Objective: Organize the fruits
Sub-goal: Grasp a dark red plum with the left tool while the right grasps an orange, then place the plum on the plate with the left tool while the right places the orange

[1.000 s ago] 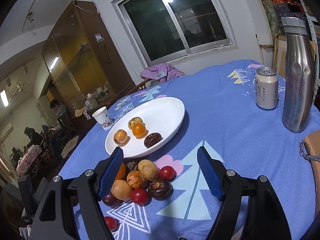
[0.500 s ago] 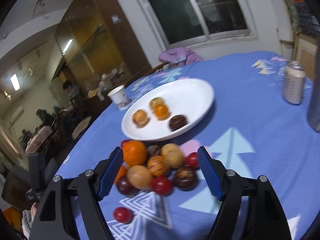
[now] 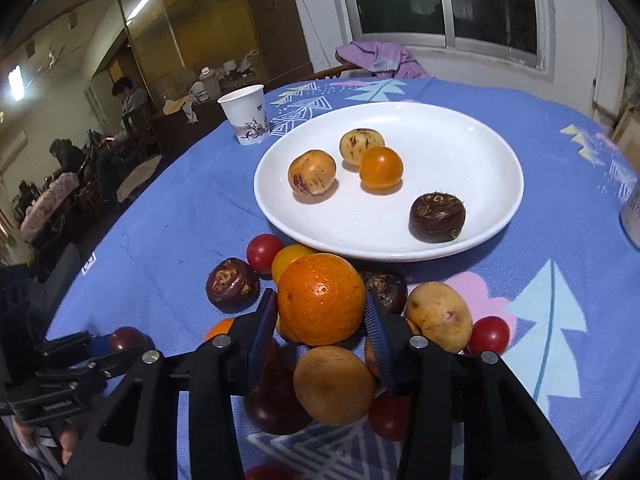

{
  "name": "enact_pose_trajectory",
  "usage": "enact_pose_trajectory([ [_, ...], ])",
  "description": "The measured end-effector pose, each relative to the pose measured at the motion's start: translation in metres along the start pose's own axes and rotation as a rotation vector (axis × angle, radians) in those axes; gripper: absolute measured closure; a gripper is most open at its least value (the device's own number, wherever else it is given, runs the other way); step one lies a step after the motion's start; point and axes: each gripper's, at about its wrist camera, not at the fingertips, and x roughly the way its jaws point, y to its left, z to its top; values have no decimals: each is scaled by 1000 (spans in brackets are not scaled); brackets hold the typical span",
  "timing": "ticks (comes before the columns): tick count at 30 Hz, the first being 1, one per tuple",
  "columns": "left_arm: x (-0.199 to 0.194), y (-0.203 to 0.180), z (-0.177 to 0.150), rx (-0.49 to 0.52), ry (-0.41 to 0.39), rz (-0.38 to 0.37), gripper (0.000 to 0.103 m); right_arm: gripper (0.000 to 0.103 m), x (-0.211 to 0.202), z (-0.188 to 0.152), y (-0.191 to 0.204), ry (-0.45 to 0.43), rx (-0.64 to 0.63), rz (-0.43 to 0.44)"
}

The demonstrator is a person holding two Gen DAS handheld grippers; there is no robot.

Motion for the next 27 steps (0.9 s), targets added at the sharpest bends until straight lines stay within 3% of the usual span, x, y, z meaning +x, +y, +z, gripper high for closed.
enact_pose_trajectory([
  [4, -1, -5, 3, 10, -8, -8, 65, 59, -15, -4, -3, -38, 0, 24],
  [7, -8, -15, 23, 35, -26, 17, 65, 59, -53, 4, -13, -126, 22, 30],
  [11, -36, -56, 82, 108, -131, 29, 65, 59, -115, 33, -31, -253, 32, -12],
  [14, -39, -94, 125, 169, -193, 39, 65, 59, -131, 60, -47, -296, 59, -39],
  [16, -24, -114, 146, 205, -211, 61, 65, 59, -119, 74, -56, -289, 78, -51],
  [19, 21, -124, 158, 193, -162, 46, 65, 59, -78, 79, -67, -232, 107, -41],
  [23, 79, -120, 151, 163, -68, -15, 65, 59, -19, 78, -80, -159, 137, -47],
  [27, 112, -122, 139, 178, -15, -32, 65, 59, 6, 80, -92, -138, 149, -93],
])
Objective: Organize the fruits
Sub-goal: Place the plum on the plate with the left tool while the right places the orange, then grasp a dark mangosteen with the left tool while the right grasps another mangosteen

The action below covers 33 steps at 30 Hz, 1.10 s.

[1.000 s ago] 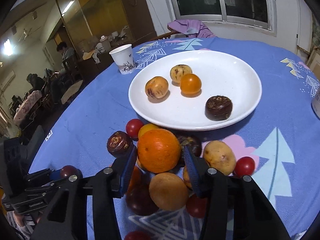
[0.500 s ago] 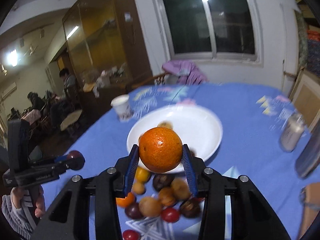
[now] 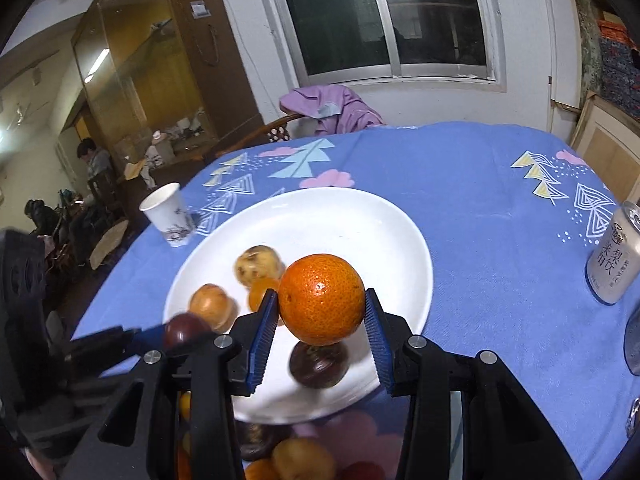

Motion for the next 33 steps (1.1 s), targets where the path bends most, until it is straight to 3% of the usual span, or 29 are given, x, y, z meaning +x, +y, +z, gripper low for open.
enact_pose_trajectory([
  [4, 17, -1, -8, 4, 33, 5, 64, 56, 11, -5, 3, 15, -31, -13],
  [6, 18, 0, -9, 6, 33, 9, 60, 46, 3, -4, 3, -12, -34, -26],
  [9, -1, 6, -8, -23, -20, -3, 44, 43, -28, -1, 0, -86, -16, -13],
  [12, -32, 15, -13, -42, -73, -7, 39, 42, -68, -4, -2, -153, 4, 23],
  [14, -53, 21, -23, -40, -103, 19, 34, 28, -98, -14, -3, -206, 4, 41],
  [17, -76, 35, -50, -44, -129, 91, 30, 22, -131, -44, -14, -267, 33, 35],
  [23, -80, 60, -97, -93, -97, 153, 30, 21, -130, -85, -41, -198, 118, 15],
  [30, -62, 61, -93, -106, -43, 93, 30, 21, -122, -85, -44, -181, 129, 0],
  [33, -54, 58, -88, -105, -25, 104, 30, 21, -118, -85, -45, -162, 133, -8],
])
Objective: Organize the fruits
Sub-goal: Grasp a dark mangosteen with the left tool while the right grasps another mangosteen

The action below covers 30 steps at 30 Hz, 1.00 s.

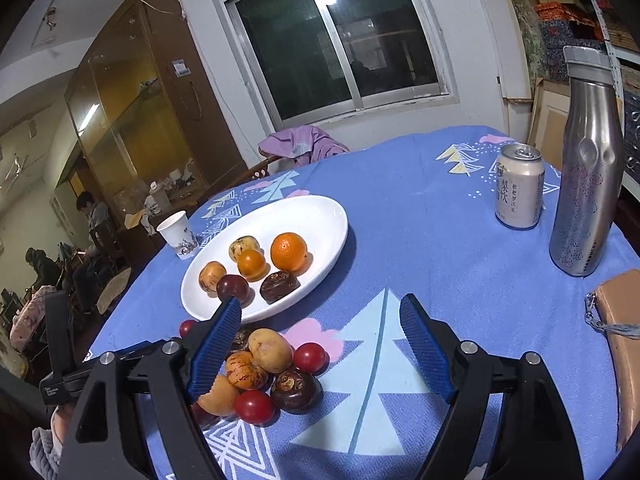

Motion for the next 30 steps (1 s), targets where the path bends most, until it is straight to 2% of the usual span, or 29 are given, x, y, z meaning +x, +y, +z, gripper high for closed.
enact_pose_trajectory([
  [6, 14, -4, 0, 31, 48, 40, 29, 20, -5, 0, -3, -8, 17, 8],
  [7, 15, -6, 0, 53, 47, 75, 29, 20, -4, 0, -3, -7, 19, 8],
  [9, 15, -8, -1, 100, 24, 174, 19, 20, -4, 0, -4, -5, 20, 7],
  [12, 2, 3, 0, 100, -37, 302, 19, 20, -5, 0, -7, -6, 30, 7],
  [14, -5, 16, 1, 48, -51, 299, 20, 20, -6, 1, -9, -12, 40, 9],
  [16, -9, 28, 2, -9, -56, 264, 20, 20, -7, 1, -10, -14, 45, 14],
  [18, -8, 33, 3, -41, -42, 190, 22, 20, -6, 1, -9, -9, 45, 22],
  [21, -4, 31, 4, -53, -18, 106, 29, 20, -3, 0, -6, 14, 37, 45],
  [27, 10, 24, 6, -48, 7, 80, 33, 20, 2, -5, 6, 67, -1, 95],
  [30, 14, 21, 9, -27, 5, 100, 33, 20, 6, -7, 10, 84, -12, 94],
])
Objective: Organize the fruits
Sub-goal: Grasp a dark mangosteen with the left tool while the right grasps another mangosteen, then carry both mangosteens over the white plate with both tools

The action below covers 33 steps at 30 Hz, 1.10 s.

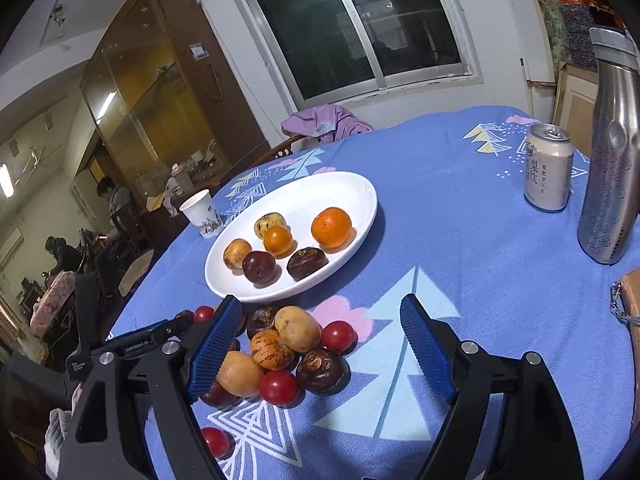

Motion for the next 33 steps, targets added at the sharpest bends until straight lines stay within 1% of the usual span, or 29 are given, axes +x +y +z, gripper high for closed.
enact_pose_trajectory([
  [2, 0, -6, -1, 37, -11, 48, 36, 20, 2, 0, 0, 6, -4, -8],
  [3, 0, -9, -1, 58, -19, 76, 42, 20, 2, 0, 0, 8, -3, -10],
  [4, 1, -10, 0, 70, -15, 81, 51, 20, 3, -1, 0, 12, -3, -11],
  [5, 2, -11, -1, 75, -9, 73, 54, 20, 4, -1, 0, 16, -3, -12],
  [6, 3, -12, -1, 81, -3, 63, 62, 20, 5, -1, 0, 22, -6, -13],
  [9, 3, -11, -2, 88, -3, 47, 62, 23, 12, -5, 5, 60, -32, -20],
  [10, 3, -9, -3, 81, -2, 34, 62, 30, 15, -6, 7, 78, -40, -28],
  [11, 2, -8, -4, 73, -1, 25, 62, 41, 20, -8, 7, 102, -46, -33],
  [12, 1, -7, -4, 64, -1, 15, 62, 47, 24, -10, 8, 124, -48, -33],
  [13, 0, -4, -5, 57, -2, 6, 62, 59, 30, -14, 7, 157, -45, -25],
  [14, -1, -3, -5, 50, -2, 0, 62, 66, 34, -17, 7, 187, -39, -14],
  [19, -5, 1, -8, 29, -4, -19, 62, 67, 40, -30, 9, 245, -39, -15],
  [22, -6, -1, -9, 39, -4, -15, 62, 67, 44, -35, 6, 264, -34, -48],
  [24, -6, -2, -9, 44, -6, -14, 62, 67, 48, -35, 4, 267, -28, -69],
  [29, -5, -3, -9, 50, 1, -10, 62, 67, 53, -35, 10, 267, -48, -66],
  [33, -5, -4, -9, 54, 2, -8, 62, 64, 60, -35, 14, 274, -57, -67],
])
